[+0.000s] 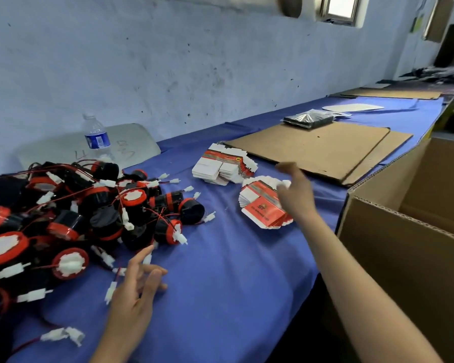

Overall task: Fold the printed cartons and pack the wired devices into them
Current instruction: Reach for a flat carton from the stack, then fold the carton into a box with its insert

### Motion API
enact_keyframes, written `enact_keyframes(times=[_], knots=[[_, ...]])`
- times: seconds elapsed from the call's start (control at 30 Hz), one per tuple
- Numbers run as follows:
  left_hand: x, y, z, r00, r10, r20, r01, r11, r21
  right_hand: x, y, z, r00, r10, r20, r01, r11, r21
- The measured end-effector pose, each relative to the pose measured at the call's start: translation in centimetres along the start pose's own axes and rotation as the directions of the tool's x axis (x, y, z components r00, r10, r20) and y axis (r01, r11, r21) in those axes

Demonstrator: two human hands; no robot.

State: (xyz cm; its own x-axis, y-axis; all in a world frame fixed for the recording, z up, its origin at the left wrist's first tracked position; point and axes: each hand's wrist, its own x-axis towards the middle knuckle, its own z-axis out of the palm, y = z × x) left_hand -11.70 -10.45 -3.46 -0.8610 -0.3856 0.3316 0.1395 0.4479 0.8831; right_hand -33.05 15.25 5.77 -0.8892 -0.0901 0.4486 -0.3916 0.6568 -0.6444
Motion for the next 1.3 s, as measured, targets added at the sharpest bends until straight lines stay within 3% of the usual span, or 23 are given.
enact_keyframes(times=[0.03, 0.07, 0.1, 0.17, 0.27, 0.33, 0.4, 0.67, 0.77, 0.83, 0.9, 0.97, 1.07, 1.2, 1.23, 1.3], knots=[[0.0, -0.1, -0.1, 1.0, 0.003, 0.003, -0.003, 1.0, 0.005, 0.0, 1.9, 1.2, 0.983, 0.035, 0.178, 0.022, 0.951, -0.309], [0.0, -0.1, -0.1, 1.0, 0.007, 0.005, -0.007, 1.0, 0.007, -0.2, 3.2, 1.9, 0.945, 0.081, 0.317, 0.099, 0.853, -0.512], [0.0, -0.1, 0.0, 1.0, 0.005, 0.005, -0.005, 1.0, 0.004, -0.5, 4.4, 2.2, 0.906, 0.152, 0.394, 0.114, 0.811, -0.574], [0.1, -0.1, 0.0, 1.0, 0.006, 0.004, -0.006, 1.0, -0.005, -1.0, 5.4, 2.2, 0.862, 0.197, 0.467, 0.143, 0.789, -0.597], [0.1, -0.1, 0.0, 1.0, 0.0, 0.016, 0.0, 1.0, -0.013, -1.4, 5.8, 2.5, 0.936, 0.004, 0.353, 0.247, 0.707, -0.663], [0.1, -0.1, 0.0, 1.0, -0.008, 0.02, 0.008, 1.0, -0.018, -1.5, 4.9, 2.6, 0.931, -0.077, 0.358, 0.333, 0.585, -0.739], [0.1, -0.1, -0.1, 0.999, -0.016, 0.03, 0.017, 1.0, -0.012, -1.2, 4.1, 2.0, 0.901, -0.099, 0.423, 0.416, 0.48, -0.773], [0.1, 0.1, -0.1, 0.999, -0.024, 0.029, 0.024, 1.0, -0.002, 1.6, 1.3, -0.6, 0.692, 0.028, 0.722, 0.691, 0.265, -0.673], [0.1, 0.0, -0.2, 0.999, -0.027, 0.037, 0.027, 1.0, -0.002, 2.2, 0.7, -1.1, 0.659, 0.019, 0.752, 0.73, 0.229, -0.644], [0.1, -0.2, -0.2, 0.999, -0.034, 0.034, 0.034, 0.999, -0.001, 2.7, 0.4, -1.2, 0.674, -0.05, 0.737, 0.731, 0.19, -0.656], [0.2, -0.3, -0.1, 0.999, -0.034, 0.035, 0.035, 0.999, -0.004, 3.7, -0.2, -1.4, 0.725, -0.184, 0.664, 0.689, 0.212, -0.693], [0.2, -0.3, -0.1, 0.999, -0.036, 0.039, 0.036, 0.999, 0.001, 5.0, -0.7, -2.2, 0.781, -0.385, 0.491, 0.614, 0.335, -0.714], [0.1, -0.5, 0.0, 0.998, -0.043, 0.047, 0.043, 0.999, 0.003, 6.2, -1.5, -3.1, 0.774, -0.569, 0.277, 0.566, 0.427, -0.705], [0.3, -0.5, 0.0, 0.999, -0.023, 0.047, 0.022, 0.999, 0.026, 7.2, -3.7, -3.8, 0.775, -0.552, 0.309, 0.571, 0.4, -0.717], [0.3, -0.5, 0.0, 0.999, -0.011, 0.043, 0.009, 0.999, 0.032, 7.7, -4.5, -3.9, 0.804, -0.523, 0.285, 0.546, 0.456, -0.703], [0.3, -0.6, 0.1, 0.999, -0.002, 0.038, 0.0, 0.999, 0.035, 7.9, -5.8, -3.9, 0.912, -0.363, 0.19, 0.404, 0.724, -0.559]])
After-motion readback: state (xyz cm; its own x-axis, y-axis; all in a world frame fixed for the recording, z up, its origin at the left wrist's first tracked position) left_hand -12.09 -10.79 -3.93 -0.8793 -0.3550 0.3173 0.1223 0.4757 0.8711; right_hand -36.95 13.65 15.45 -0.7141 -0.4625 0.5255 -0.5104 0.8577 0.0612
